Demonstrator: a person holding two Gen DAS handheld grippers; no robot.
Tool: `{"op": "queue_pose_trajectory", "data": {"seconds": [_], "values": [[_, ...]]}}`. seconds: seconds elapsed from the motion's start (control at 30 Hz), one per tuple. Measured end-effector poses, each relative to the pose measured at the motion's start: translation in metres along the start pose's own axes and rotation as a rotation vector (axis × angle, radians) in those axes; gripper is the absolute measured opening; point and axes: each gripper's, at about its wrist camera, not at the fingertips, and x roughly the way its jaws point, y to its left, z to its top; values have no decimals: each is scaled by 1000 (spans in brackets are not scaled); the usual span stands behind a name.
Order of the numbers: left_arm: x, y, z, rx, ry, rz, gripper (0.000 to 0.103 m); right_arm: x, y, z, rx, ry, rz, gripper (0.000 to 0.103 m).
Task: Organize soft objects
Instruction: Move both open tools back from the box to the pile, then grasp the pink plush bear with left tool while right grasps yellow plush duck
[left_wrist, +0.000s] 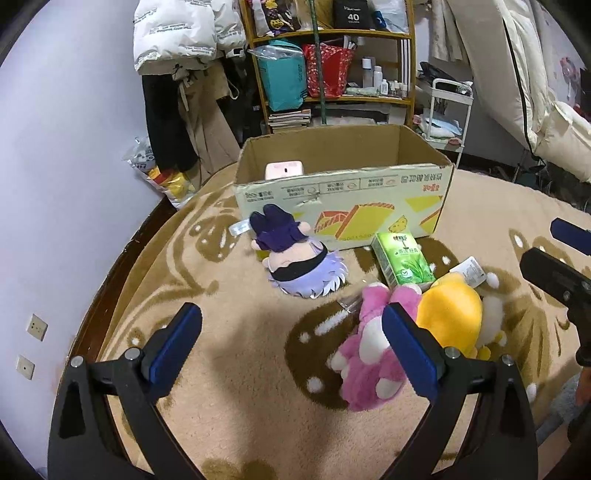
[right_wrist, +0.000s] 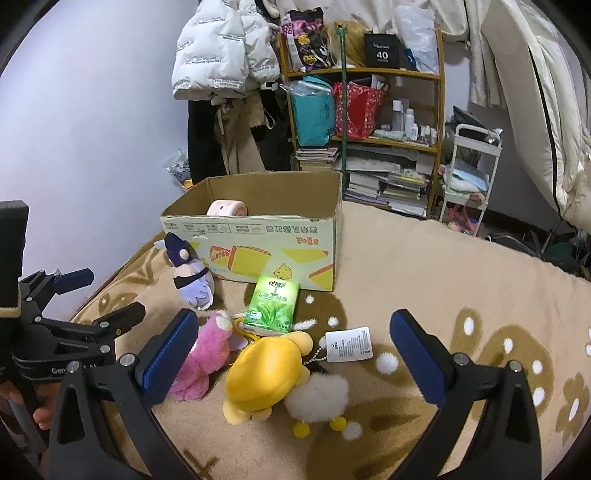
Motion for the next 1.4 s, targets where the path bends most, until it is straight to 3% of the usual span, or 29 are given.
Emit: {"op": "queue_pose_trajectory", "data": {"seconds": [0.23, 1.0, 1.4], "values": [[16, -15, -5, 53, 27, 1, 97, 18, -6, -5, 22, 27, 0, 103], [45, -33, -13, 73, 96, -81, 97, 65, -7, -15, 50, 118, 27, 103], [62, -44, -22, 112, 184, -141, 97, 85, -6, -26, 54, 176, 47, 101]]}}
